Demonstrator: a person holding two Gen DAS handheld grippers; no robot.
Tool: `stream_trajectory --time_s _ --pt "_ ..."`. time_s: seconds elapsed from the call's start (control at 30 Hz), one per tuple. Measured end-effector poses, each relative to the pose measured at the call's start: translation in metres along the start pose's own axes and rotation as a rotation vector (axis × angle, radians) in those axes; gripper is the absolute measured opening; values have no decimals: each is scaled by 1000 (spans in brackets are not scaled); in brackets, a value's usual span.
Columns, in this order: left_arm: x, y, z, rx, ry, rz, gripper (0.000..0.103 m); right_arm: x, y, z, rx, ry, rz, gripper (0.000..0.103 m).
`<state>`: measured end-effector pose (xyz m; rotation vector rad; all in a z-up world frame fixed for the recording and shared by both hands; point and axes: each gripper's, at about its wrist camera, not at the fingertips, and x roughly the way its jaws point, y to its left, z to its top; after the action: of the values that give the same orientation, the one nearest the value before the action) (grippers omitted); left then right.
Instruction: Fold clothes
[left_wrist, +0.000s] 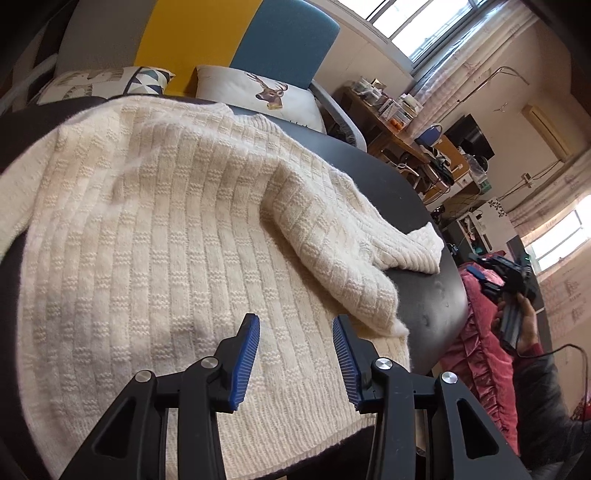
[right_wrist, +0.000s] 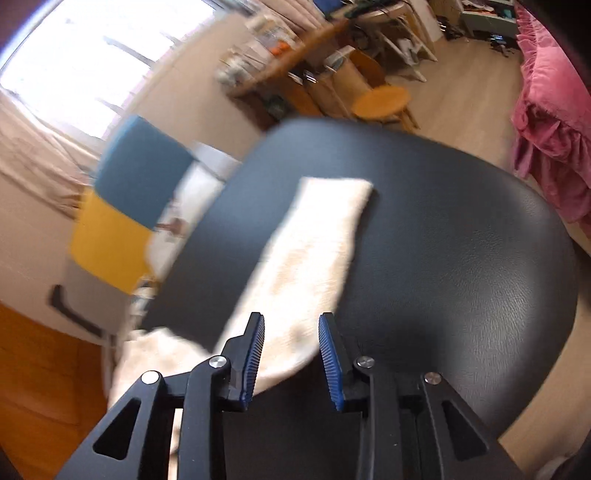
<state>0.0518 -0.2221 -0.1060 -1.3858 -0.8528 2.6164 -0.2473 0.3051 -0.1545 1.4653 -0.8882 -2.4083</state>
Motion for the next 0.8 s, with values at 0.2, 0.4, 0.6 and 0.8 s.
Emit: stream_trajectory --time_s 0.2,0.4,0.6,0.8 --pt "-1 4 6 -19 1 46 43 44 -23 16 118 19 25 31" --pt "3 -2 15 -17 1 64 44 65 -20 20 161 35 128 32" --pt "6 -10 16 -7 3 66 44 83 -10 22 133 51 202 34" --pt "5 -11 16 -1 8 76 44 91 13 26 63 66 128 33"
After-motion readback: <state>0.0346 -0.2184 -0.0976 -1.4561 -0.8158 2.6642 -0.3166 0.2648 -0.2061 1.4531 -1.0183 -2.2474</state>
